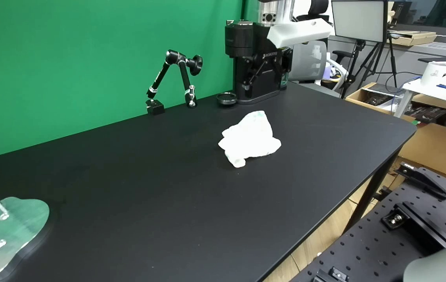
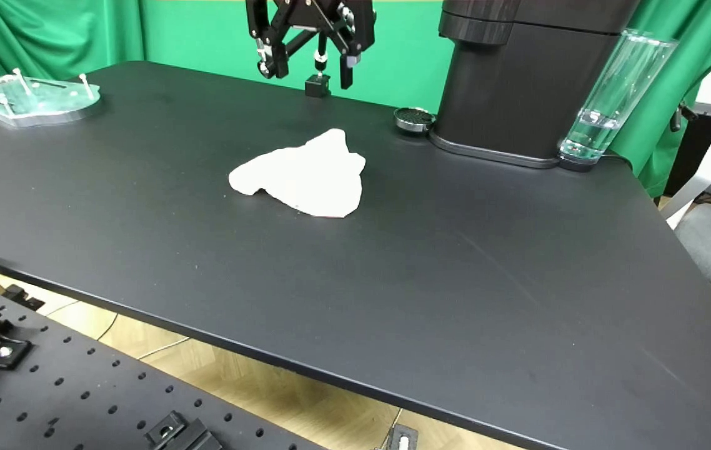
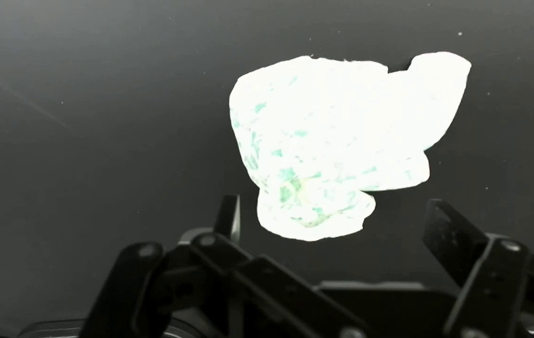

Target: Put the cloth on the table

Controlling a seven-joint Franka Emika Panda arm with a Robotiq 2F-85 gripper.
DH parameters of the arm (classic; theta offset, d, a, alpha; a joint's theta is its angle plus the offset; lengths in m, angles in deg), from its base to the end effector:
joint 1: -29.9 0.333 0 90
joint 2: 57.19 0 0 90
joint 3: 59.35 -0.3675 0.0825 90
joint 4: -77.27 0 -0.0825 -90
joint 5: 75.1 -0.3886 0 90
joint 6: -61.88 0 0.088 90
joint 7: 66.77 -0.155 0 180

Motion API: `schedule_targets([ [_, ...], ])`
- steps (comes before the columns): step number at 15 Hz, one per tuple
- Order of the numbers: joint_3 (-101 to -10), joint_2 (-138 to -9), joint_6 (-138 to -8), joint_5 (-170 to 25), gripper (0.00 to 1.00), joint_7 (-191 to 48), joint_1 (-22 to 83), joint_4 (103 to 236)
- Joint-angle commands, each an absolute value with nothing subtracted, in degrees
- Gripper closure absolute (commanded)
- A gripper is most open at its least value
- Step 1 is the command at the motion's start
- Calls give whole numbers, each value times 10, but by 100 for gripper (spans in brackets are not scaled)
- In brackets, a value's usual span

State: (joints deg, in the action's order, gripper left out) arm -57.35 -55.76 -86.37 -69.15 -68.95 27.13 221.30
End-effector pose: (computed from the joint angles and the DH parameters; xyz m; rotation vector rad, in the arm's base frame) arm 0.4760 -0.0404 0.2983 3.0772 -0.0549 0.1497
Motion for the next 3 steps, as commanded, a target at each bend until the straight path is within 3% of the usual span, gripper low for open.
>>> schedule_targets([
  [1,-573,-552,-870,-682,0,-723,272,2221],
  [3,-574,-547,-869,-676,0,-733,273,2224],
])
